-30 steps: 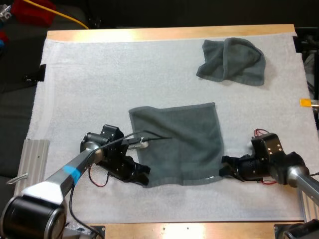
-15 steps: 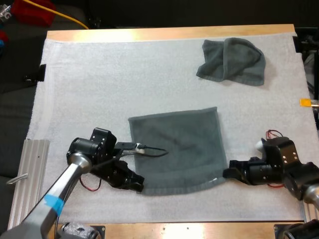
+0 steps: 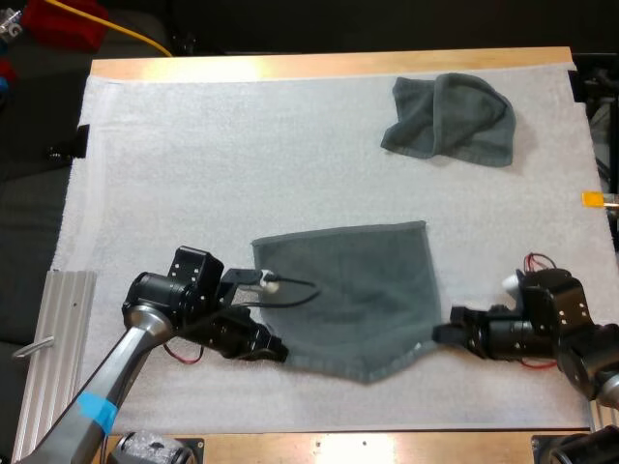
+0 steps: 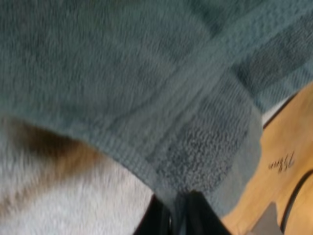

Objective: Pick towel from pile, fold and stack

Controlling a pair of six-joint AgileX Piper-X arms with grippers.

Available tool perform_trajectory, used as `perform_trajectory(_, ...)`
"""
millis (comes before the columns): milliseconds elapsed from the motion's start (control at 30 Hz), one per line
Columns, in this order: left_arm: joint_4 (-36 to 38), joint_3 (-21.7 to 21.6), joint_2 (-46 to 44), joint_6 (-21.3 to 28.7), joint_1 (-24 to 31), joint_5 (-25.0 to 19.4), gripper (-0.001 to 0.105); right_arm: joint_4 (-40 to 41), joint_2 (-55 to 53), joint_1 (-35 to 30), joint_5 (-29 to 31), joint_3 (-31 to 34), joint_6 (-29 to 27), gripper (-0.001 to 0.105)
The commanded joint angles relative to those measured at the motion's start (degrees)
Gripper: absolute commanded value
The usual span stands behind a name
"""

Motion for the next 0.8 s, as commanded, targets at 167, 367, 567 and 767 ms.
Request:
perform_trajectory(167,-9.4,0.2,-0.2,-7.9,5.5,2.8,0.0,-15.4,6.8,0.1,-0.9,-0.3,10.0,0.001)
perform_trajectory(367,-18.2,0.2,2.4,-12.7,9.6,6.7,0.0,-29.5,14.9,0.0,-0.5,-0.3,18.6,0.001)
perform_trajectory(567,-25.7,0.2,8.5,-15.9,9.7,6.9,0.0,-41.2,22.1,0.0,2.8,-0.3,26.1,0.001)
perform_trajectory(767,-34.6,0.2,13.3,-19.2,9.7,6.8,0.0,-46.1,27.4,0.0,6.5,-0.3,28.6,0.001)
